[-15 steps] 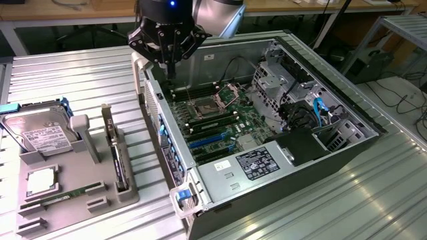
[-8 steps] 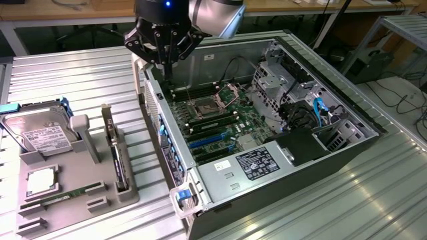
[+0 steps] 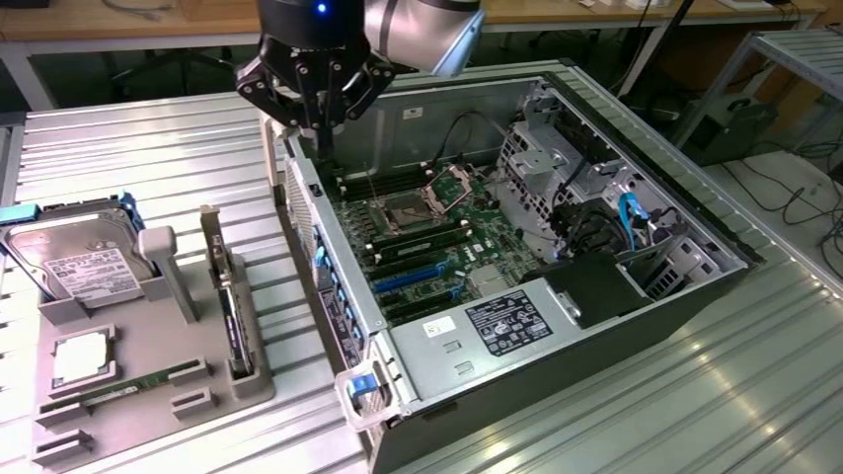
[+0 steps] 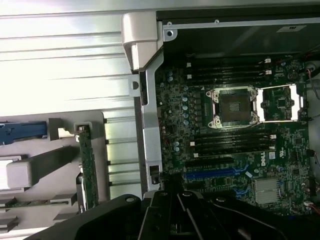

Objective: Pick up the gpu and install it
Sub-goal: 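Reach for the gpu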

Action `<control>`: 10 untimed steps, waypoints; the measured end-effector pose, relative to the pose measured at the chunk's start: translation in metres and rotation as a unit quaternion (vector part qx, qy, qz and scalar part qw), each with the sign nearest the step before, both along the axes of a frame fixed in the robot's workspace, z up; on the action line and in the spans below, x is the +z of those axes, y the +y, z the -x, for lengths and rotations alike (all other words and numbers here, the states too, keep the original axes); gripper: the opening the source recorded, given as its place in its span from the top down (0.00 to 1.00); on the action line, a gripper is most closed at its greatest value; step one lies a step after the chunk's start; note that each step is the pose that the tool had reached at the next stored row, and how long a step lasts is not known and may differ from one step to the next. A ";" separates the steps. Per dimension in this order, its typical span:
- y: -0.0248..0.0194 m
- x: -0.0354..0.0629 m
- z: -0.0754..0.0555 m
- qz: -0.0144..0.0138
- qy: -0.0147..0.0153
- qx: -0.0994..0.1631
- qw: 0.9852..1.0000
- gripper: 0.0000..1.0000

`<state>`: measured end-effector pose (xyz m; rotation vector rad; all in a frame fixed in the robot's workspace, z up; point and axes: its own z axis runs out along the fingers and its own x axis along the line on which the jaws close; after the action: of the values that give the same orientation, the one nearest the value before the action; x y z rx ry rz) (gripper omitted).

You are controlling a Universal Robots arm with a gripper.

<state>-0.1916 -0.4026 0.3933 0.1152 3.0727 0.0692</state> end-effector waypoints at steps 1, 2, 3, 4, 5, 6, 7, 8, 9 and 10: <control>-0.0001 0.0000 0.001 0.000 0.000 0.000 1.000 0.89; -0.0001 0.0000 0.002 0.000 0.000 0.000 1.000 0.89; -0.0003 0.0000 0.003 0.000 0.000 0.000 1.000 0.89; -0.0004 0.0000 0.004 0.000 0.000 0.000 1.000 0.89; -0.0005 0.0000 0.005 0.000 0.000 0.000 1.000 0.89; -0.0006 0.0000 0.006 0.000 0.000 0.000 1.000 0.89; -0.0007 0.0000 0.007 0.000 0.000 0.000 1.000 0.89; -0.0008 0.0000 0.008 0.000 0.000 0.000 1.000 0.89; -0.0010 0.0000 0.009 0.000 0.000 0.000 1.000 0.89; -0.0011 0.0000 0.010 0.000 0.000 0.000 1.000 0.89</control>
<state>-0.2018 -0.4038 0.3933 0.1152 3.0727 0.0692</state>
